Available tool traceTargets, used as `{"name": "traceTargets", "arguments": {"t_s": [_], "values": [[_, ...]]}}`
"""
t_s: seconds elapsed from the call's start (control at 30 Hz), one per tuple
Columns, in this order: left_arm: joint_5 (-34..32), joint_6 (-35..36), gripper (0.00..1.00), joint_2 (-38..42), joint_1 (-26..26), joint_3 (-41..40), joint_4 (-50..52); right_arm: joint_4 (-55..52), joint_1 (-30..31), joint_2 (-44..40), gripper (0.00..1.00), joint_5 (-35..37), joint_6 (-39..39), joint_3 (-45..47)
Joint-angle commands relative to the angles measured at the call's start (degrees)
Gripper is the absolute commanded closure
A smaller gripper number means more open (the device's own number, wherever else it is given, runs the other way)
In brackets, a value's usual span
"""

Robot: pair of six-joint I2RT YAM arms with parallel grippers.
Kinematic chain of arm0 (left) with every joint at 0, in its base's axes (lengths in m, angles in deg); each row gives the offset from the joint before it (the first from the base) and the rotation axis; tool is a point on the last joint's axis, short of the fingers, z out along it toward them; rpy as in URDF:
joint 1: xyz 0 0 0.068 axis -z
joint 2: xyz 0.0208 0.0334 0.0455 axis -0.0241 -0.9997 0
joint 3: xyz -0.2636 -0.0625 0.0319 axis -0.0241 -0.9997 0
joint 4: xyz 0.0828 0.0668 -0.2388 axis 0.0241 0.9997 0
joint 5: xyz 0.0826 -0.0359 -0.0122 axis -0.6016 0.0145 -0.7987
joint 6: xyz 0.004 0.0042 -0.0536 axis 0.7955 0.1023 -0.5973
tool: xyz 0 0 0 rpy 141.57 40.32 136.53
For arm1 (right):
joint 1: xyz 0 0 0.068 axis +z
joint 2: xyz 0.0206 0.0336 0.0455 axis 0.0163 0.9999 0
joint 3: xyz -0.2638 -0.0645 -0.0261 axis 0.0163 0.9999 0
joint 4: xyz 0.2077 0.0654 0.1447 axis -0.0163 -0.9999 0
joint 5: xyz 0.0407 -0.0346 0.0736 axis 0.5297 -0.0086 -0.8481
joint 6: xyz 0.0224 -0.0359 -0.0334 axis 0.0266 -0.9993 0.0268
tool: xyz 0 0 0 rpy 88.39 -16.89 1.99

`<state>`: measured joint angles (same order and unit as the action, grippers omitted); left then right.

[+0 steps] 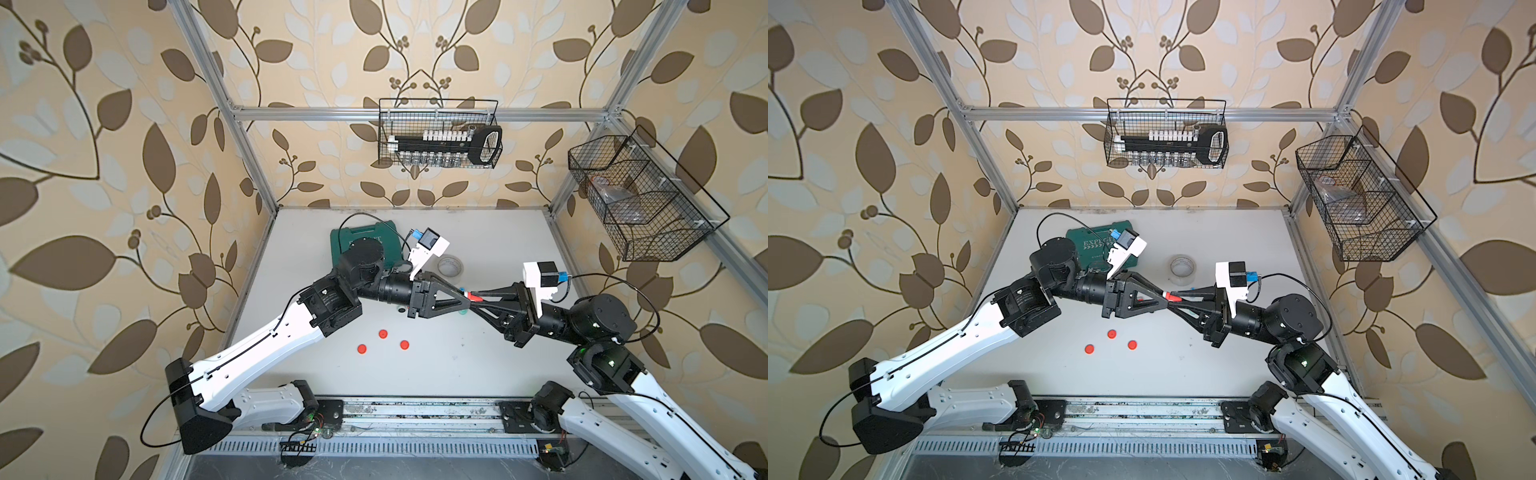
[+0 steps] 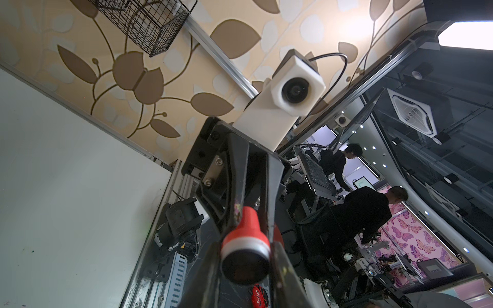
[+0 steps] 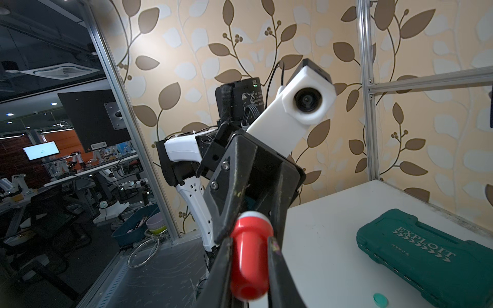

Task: Close the stamp cap
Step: Pick up the stamp from the center of the board.

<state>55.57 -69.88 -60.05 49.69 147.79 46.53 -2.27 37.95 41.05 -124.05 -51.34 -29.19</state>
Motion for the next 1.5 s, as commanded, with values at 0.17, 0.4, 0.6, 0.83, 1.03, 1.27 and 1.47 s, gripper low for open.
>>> {"name": "traceTargets", "arguments": {"t_s": [0.17,0.4,0.6,0.83,1.03,1.27,1.47], "values": [[1.76,2.0,0.78,-0.67,2.11,2.49,-1.03,-0.32,0.43,1.77,0.92,0.45,1.1,-1.04],[-2.04,6.89,0.69,0.7,2.11,3.75,5.95,-2.46,0.43,0.7,1.0,1.87,0.48,-0.97],[-8.84,13.55,0.41,3.02,2.02,6.37,15.35,-6.46,0.49,-0.44,1.0,3.54,-0.39,-0.86],[-25.7,23.42,0.27,7.74,0.72,6.84,27.18,-15.35,0.5,-2.64,1.0,9.84,-5.34,-1.74],[-31.57,26.85,0.25,8.88,-6.99,3.97,31.34,-25.13,0.45,-1.98,1.0,14.53,-6.37,-5.16],[-33.45,29.17,0.23,11.01,-18.32,-1.04,31.98,-29.23,0.43,-3.31,1.0,18.09,-7.06,-5.92],[-36.71,33.96,0.23,11.5,-18.56,-4.75,30.61,-32.77,0.49,-2.87,1.0,19.33,-7.93,-7.79]]}}
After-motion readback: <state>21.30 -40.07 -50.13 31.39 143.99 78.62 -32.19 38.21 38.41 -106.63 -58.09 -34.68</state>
